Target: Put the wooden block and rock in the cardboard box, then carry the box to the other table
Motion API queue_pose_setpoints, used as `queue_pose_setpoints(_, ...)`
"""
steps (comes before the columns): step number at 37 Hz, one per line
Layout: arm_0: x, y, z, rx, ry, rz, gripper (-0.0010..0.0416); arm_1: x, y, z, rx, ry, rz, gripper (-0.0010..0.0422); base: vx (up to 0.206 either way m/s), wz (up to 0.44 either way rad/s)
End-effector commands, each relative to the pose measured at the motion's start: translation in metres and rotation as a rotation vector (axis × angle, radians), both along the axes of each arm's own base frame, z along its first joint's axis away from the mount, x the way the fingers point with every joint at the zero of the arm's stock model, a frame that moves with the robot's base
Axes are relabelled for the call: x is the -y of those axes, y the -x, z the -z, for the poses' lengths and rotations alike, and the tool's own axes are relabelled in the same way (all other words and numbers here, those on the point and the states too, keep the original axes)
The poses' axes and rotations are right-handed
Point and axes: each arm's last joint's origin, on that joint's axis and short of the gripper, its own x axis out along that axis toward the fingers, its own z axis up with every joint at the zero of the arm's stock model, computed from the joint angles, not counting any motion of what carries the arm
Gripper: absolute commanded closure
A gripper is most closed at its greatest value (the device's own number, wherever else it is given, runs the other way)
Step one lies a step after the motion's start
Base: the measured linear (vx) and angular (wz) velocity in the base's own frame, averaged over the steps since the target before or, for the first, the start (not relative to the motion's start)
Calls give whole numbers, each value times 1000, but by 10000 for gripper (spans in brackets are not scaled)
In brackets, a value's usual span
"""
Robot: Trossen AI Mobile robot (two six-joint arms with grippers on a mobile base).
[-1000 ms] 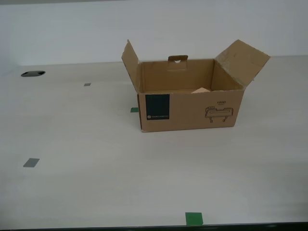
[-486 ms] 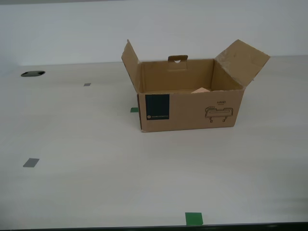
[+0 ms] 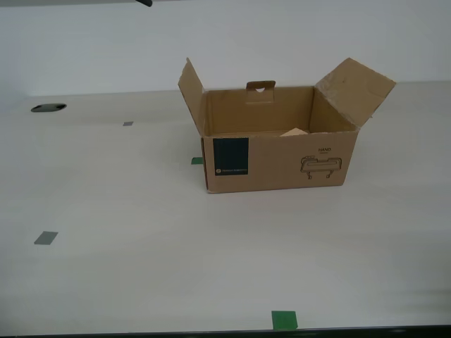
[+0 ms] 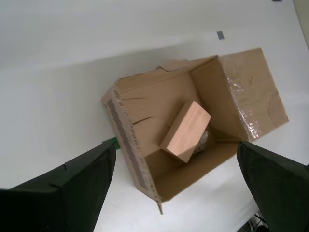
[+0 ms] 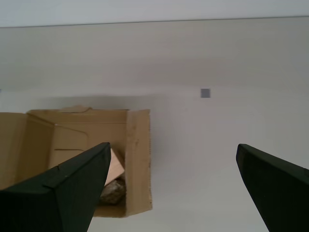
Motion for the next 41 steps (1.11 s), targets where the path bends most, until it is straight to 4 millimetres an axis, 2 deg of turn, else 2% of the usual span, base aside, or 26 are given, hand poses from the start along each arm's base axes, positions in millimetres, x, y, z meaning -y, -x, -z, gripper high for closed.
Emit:
queue_pose_setpoints(1,5,-1,1,-8,-55,-24,53,-5,-2,0,-1,3,-10,71,0,0)
queue_pose_setpoints(14,29,-1,1,-13,-78,32,51,-4,-1,-1,-25,81,61,71,0,0)
queue_pose_setpoints(22,34,-4,7,-54,-156,-10,52,-5,-1,-1,-22,82,65,71,0,0)
queue_pose_setpoints(36,36,-45,52,-249,-172,-26,57,-6,-2,-1,-16,77,72,71,0,0)
queue_pose_setpoints(41,34,-58,69,-312,-253,-88,64,-6,-2,-1,-13,75,76,71,0,0)
